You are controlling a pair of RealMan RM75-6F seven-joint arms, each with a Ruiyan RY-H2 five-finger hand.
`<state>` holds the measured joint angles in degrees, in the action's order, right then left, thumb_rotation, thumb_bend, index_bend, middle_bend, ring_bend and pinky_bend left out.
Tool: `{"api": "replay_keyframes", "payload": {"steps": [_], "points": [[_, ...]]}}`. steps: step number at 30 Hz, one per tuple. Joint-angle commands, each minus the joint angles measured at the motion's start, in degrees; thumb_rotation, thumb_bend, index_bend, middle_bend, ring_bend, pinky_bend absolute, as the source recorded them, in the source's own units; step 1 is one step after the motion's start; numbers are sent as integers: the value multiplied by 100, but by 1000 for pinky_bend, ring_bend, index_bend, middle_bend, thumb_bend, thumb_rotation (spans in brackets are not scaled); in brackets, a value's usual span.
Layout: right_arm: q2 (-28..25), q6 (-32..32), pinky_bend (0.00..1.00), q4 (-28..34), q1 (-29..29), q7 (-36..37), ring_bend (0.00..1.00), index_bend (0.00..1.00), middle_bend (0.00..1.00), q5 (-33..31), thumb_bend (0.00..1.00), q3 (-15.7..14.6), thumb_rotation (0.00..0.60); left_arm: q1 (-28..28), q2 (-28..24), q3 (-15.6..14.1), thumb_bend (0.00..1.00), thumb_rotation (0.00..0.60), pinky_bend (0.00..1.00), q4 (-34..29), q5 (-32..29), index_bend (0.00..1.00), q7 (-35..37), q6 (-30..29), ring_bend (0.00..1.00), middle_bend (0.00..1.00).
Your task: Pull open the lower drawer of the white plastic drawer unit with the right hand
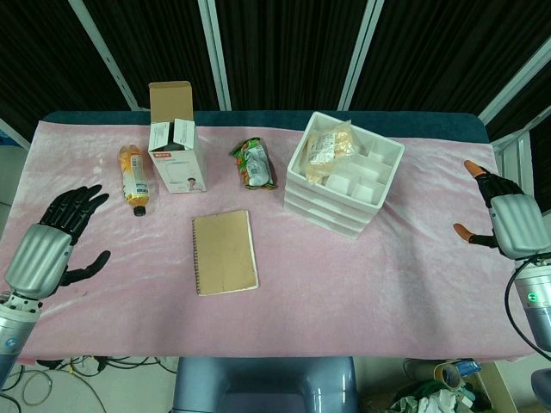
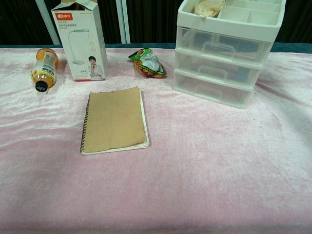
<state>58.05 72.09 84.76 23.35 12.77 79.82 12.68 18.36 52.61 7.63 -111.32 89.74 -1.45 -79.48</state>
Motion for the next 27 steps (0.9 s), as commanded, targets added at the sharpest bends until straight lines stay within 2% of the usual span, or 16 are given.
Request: {"api": "replay_keyframes", "payload": {"steps": [1,27], "points": [[11,-3,233,15,3,-19,198,82,127,7,112,-5,600,-3,8,-6,307,600,77,11,-8,76,6,3,0,25],[143,131,232,158,-49,-33,198,82,127,160,111,-78,600,-303,-3,-128,307,600,77,213,185,76,343,-460,0,25]]}}
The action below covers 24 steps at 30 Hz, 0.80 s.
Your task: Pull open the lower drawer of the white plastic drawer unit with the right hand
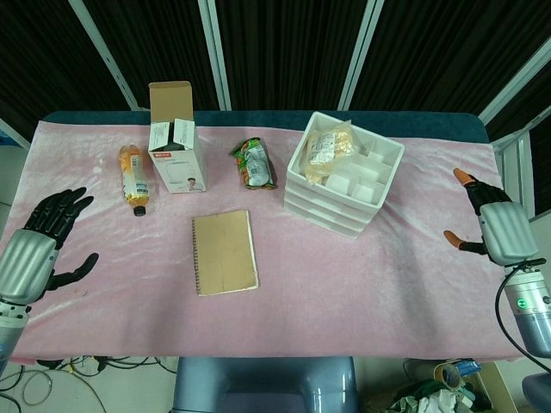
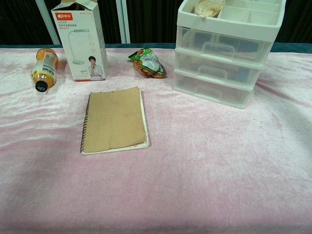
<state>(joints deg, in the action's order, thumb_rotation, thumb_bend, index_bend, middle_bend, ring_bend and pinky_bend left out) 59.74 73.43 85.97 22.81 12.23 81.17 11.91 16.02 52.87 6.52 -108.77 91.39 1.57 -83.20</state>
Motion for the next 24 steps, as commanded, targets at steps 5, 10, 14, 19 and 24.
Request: {"api": "replay_keyframes", "payload": {"steps": [5,10,14,19,24], "points": [[-175,17,260,275,-53,-1,201,82,127,-26,110,9,600,-448,-183,-267,307,600,48,-83,88,48,1,-389,0,13],[-318,-94,336,772,-187,396,221,82,129,2,110,-140,600,-744,36,-462,307,600,48,190,124,49,-10,-620,0,11],[-299,-44,337,964,-297,623,234,82,142,206,110,-303,600,-928,441,-519,307,600,48,724,263,58,121,-928,0,13],[-121,-39,337,1203,-378,799,249,81,169,493,110,-540,600,-961,765,-500,306,600,49,1395,111,65,640,-895,0,15],[232,-110,369,1325,-402,851,347,82,246,607,114,-719,600,-974,902,-511,307,600,46,1700,-123,64,534,-680,0,15]]}}
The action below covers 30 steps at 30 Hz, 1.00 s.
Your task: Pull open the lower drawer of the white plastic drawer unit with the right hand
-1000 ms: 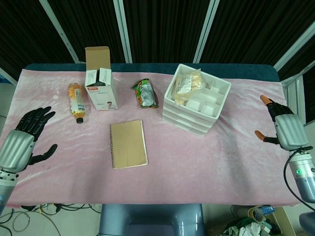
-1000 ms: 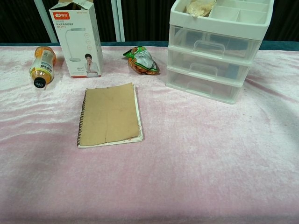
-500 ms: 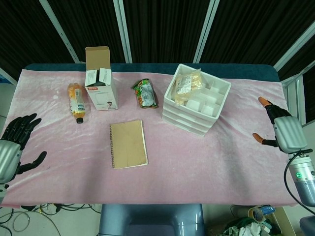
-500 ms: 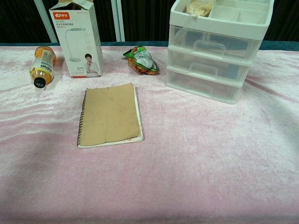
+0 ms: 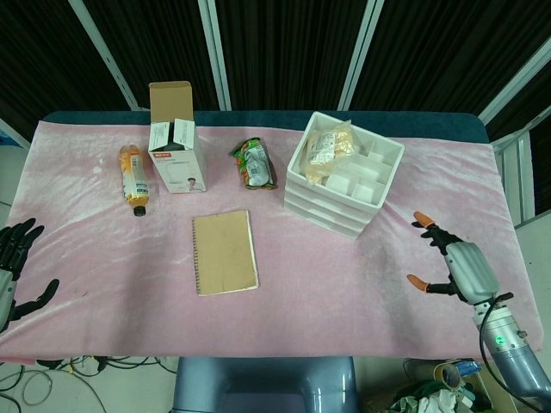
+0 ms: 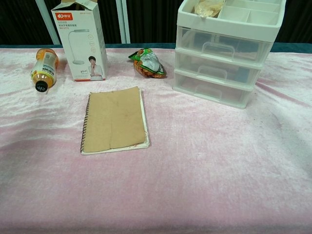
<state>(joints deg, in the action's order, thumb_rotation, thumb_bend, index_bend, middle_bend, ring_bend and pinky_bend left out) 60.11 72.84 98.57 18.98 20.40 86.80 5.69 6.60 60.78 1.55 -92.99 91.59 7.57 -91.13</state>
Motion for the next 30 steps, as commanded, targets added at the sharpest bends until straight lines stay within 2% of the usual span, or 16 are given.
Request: {"api": "replay_keyframes", "payload": {"steps": [1,6,9,13,18,27,30], "points": [[289,-127,374,67,-5,65,368,82,268,49,116,-145,600,-50,113,-32,307,600,39,99,-240,63,-47,194,0,15],[669,-527,434,-51,143,220,473,80,353,36,117,-278,600,-85,-77,-48,307,600,8,-168,-559,59,114,470,0,14],[917,-648,464,-191,231,228,521,77,391,-40,116,-237,600,-95,-101,-37,307,600,5,-204,-592,59,34,489,0,14],[1252,-806,504,-371,360,201,579,74,446,-274,127,-100,600,-104,-78,-56,307,600,5,-202,-551,59,-61,506,0,14],[1675,-1032,635,-493,531,-100,683,69,554,-804,150,150,600,-113,16,-66,307,600,5,-107,-431,59,-253,449,0,14],[2243,-1332,698,-830,838,-24,731,59,618,-1365,164,549,600,-123,84,-61,307,600,6,-15,-353,59,-317,421,0,14],[2517,-1332,711,-888,904,-67,745,59,639,-1641,196,710,600,-120,93,-62,308,600,6,-6,-325,59,-362,424,0,14]]}}
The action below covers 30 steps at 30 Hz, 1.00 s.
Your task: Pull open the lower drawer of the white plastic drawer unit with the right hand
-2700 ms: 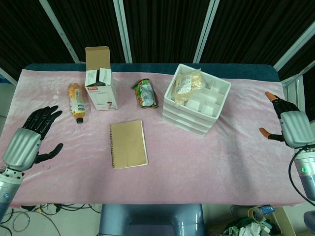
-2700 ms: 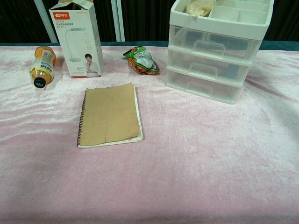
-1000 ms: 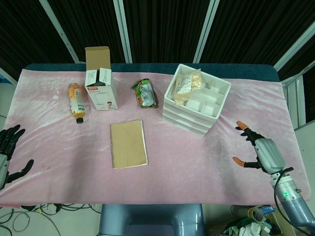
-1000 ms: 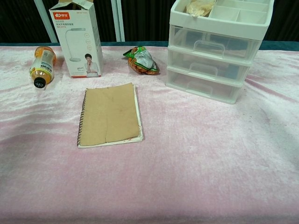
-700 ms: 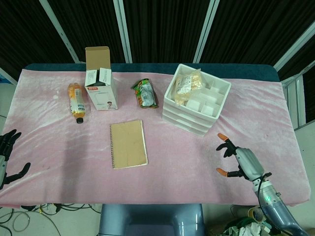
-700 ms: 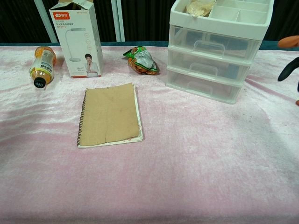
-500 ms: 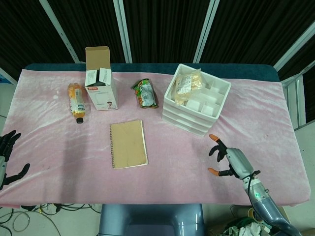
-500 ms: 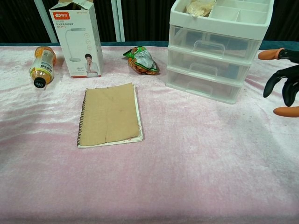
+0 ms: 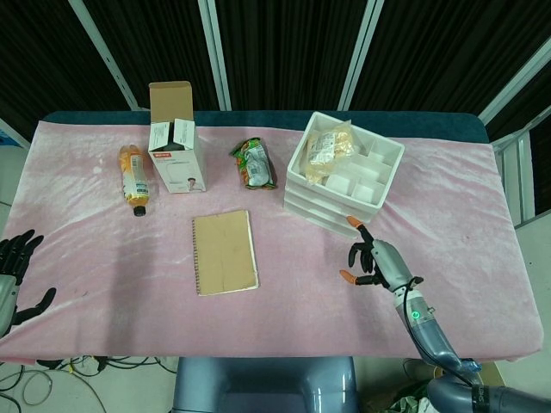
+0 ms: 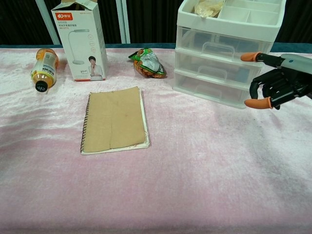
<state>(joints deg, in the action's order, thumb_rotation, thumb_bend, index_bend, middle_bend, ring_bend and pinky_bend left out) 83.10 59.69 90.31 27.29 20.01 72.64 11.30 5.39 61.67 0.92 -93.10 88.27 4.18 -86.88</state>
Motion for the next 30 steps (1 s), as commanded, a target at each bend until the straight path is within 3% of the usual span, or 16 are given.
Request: {"api": "replay_keyframes", "payload": {"steps": [1,9,30], "points": [[288,-18,713,-70,88,-25,750,59,648,-302,215,194,600,-1,7,5,308,600,6,7,2,59,-31,1,0,14],[621,-229,715,-166,252,-4,758,53,668,-745,343,432,600,-7,-9,21,309,600,6,0,-35,59,-28,36,0,14],[1186,-377,715,-407,561,-233,758,41,676,-1251,402,768,600,-3,-25,32,309,600,7,5,-40,59,-49,101,0,14]]}}
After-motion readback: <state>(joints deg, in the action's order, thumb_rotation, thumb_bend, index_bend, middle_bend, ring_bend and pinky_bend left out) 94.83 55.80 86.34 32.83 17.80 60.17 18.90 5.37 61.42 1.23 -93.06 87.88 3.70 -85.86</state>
